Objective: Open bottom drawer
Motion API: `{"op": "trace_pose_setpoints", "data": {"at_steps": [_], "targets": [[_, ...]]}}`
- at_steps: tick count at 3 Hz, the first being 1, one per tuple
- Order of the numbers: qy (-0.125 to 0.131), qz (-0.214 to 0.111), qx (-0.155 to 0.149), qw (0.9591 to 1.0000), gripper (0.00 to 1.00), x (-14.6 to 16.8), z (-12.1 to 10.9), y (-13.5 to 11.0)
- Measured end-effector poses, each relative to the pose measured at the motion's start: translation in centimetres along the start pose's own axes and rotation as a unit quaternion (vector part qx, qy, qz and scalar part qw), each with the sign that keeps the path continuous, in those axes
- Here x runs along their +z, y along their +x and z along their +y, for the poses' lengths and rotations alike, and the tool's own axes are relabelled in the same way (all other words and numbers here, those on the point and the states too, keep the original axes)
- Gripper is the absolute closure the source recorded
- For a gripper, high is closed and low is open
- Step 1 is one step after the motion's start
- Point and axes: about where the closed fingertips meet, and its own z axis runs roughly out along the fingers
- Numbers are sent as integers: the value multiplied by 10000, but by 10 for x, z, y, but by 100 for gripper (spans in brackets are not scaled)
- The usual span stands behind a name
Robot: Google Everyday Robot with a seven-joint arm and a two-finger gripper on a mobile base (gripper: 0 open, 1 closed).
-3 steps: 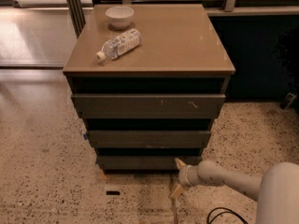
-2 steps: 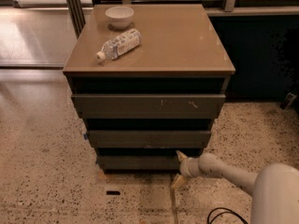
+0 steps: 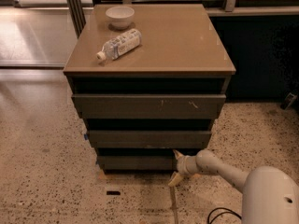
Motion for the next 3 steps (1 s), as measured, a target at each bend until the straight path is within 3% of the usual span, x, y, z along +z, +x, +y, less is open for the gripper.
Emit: {"op": "trace_pose_setpoints", "data": {"at_steps": [1, 2, 3], "targets": [[-232, -290, 126, 9992, 0, 17, -6, 5], [-726, -346, 249, 9965, 0, 35, -4, 10], [-1319, -195, 425, 9902, 0, 33, 8, 11]]}}
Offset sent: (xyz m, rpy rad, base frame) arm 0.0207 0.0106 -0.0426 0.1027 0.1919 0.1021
